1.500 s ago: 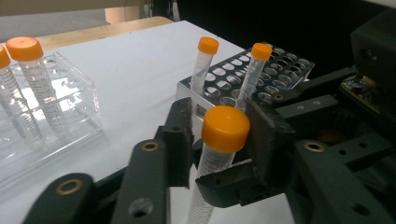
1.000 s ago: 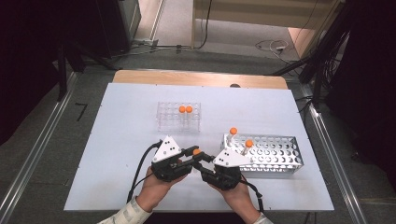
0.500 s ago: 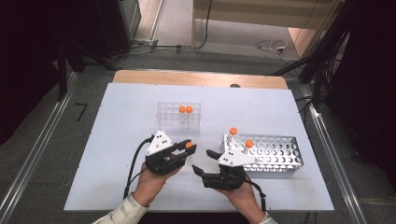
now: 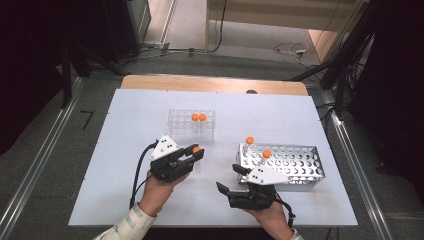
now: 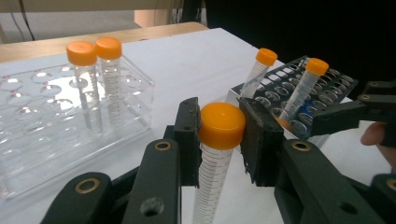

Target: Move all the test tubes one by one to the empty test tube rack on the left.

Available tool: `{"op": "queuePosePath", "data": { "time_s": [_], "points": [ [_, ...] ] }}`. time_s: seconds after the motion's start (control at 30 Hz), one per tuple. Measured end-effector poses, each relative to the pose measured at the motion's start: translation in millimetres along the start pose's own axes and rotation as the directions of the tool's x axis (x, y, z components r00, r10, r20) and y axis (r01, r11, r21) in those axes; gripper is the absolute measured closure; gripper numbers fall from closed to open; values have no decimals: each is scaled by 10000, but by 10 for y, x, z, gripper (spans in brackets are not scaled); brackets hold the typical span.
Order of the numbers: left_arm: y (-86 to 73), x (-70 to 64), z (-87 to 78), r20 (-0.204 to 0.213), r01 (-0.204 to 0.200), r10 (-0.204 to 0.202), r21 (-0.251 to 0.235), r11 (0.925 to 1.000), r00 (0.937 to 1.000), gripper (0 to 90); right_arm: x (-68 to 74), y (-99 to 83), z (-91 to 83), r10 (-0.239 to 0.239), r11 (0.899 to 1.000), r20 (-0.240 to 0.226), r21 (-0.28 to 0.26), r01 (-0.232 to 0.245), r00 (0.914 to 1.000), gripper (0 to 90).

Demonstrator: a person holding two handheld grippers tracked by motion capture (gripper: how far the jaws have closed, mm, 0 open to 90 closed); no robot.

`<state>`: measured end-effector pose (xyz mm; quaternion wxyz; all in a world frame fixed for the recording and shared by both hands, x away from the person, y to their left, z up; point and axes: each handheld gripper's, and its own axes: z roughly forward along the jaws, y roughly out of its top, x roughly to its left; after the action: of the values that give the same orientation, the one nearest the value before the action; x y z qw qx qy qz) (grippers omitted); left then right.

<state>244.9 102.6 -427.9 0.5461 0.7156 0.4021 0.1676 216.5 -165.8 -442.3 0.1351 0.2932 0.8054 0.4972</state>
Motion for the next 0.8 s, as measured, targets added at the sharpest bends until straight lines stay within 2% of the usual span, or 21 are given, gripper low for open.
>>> {"op": "queuePosePath", "data": {
  "time_s": [0.27,0.6,0.8],
  "points": [
    [51,78,-22,-258,99,-102,-129,9999,9996,699,-44,-93,-154,153,9999,141,-39,-153,9998,239],
    [187,193,1,-603,109,-116,-114,9999,9981,699,-129,-189,-364,404,9990,423,-223,-394,9983,239],
    [270,265,28,-707,271,-279,-125,9996,9971,699,-191,-231,-439,563,9982,633,-253,-548,9964,239]
  ]
}}
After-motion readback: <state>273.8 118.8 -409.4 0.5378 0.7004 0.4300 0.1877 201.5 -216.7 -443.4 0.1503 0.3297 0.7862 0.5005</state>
